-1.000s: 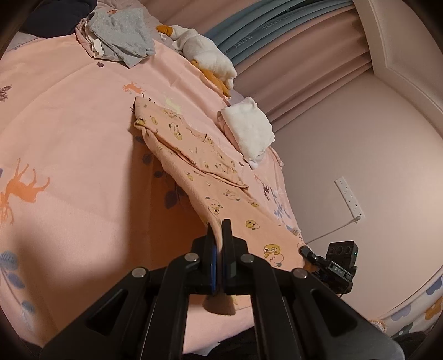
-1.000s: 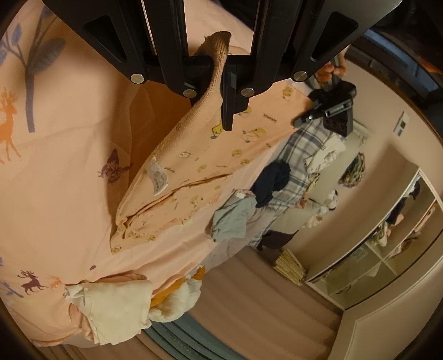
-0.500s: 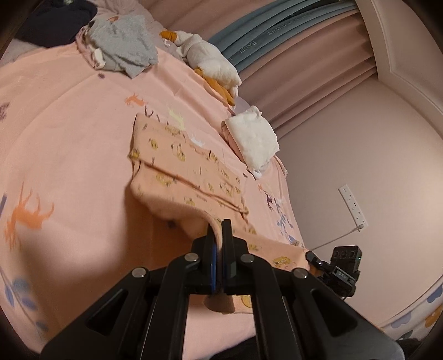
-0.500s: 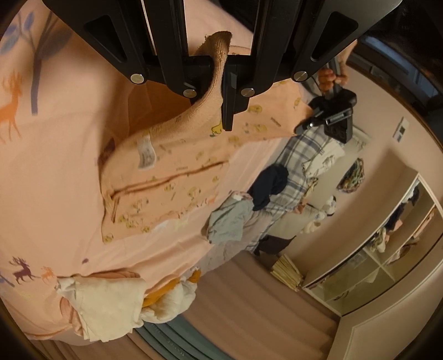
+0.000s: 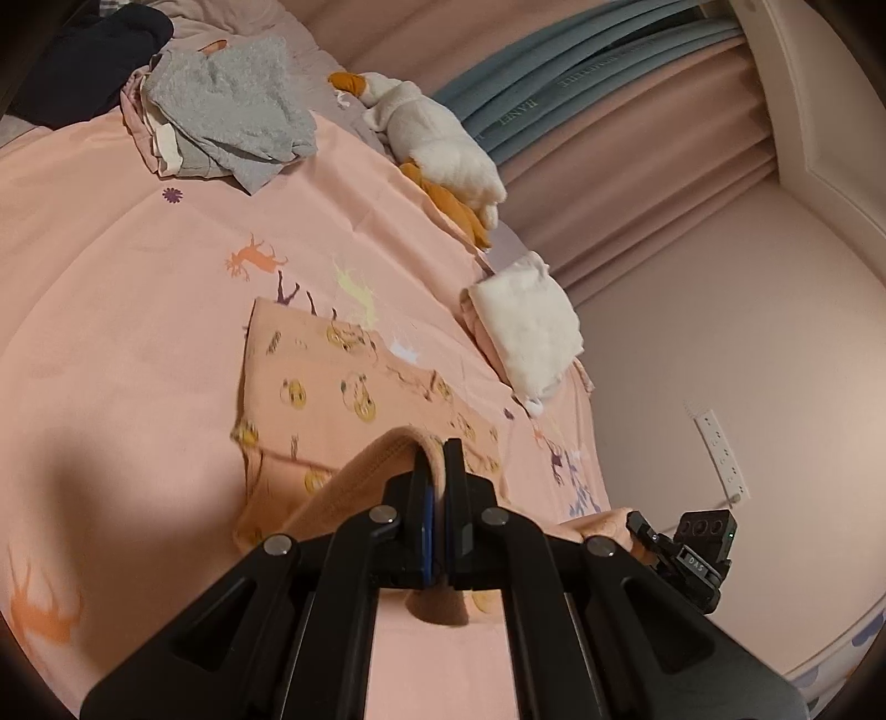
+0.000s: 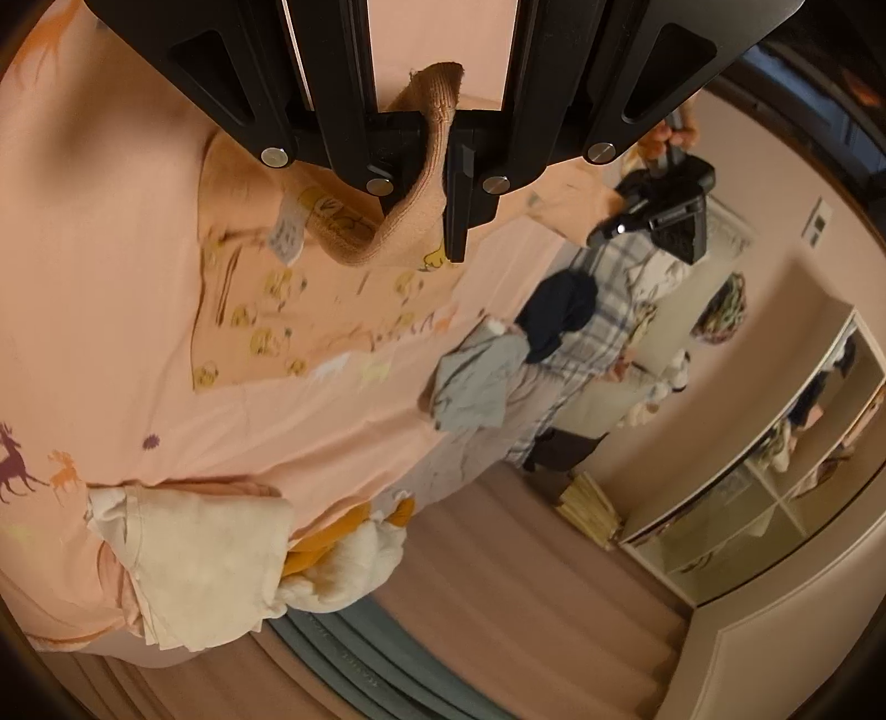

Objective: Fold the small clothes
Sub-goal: 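Lift the hem with both grippers and fold it toward the collar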

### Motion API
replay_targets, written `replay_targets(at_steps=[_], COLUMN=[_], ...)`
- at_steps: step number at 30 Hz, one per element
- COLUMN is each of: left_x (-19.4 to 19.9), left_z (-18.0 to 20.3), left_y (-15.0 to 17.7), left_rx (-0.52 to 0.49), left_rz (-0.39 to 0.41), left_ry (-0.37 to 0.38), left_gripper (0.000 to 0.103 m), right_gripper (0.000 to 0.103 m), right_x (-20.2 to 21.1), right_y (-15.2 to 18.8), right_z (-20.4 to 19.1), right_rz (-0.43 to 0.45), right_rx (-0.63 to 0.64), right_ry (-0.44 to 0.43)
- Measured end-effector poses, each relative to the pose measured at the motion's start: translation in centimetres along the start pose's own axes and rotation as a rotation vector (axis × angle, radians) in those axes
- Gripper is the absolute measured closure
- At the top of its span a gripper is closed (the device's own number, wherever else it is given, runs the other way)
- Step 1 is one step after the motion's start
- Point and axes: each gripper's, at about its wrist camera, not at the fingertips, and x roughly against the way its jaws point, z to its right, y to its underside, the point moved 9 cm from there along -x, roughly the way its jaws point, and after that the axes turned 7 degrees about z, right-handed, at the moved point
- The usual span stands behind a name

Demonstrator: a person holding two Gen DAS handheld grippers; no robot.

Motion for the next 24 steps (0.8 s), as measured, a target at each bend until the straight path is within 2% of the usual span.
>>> replay_targets(at_steps=[11, 24], left_x=[-6.1, -13.4], left_z=[-3.4, -7.7], left_y=[-3.8, -5.4], left_rx=[0.058, 0.071], left_rz=[-0.014, -0.077], left_ry=[-0.072, -0.186], left_gripper=[0.102, 0.102], right_gripper=[0.097, 0.097], right_x=[-5.8, -10.2], right_y=[-3.6, -4.3], right_z=[4.4, 10.8], right_rz=[-0.03, -0.094], right_rx=[-0.061, -0.151], right_ry=[0.064, 0.171])
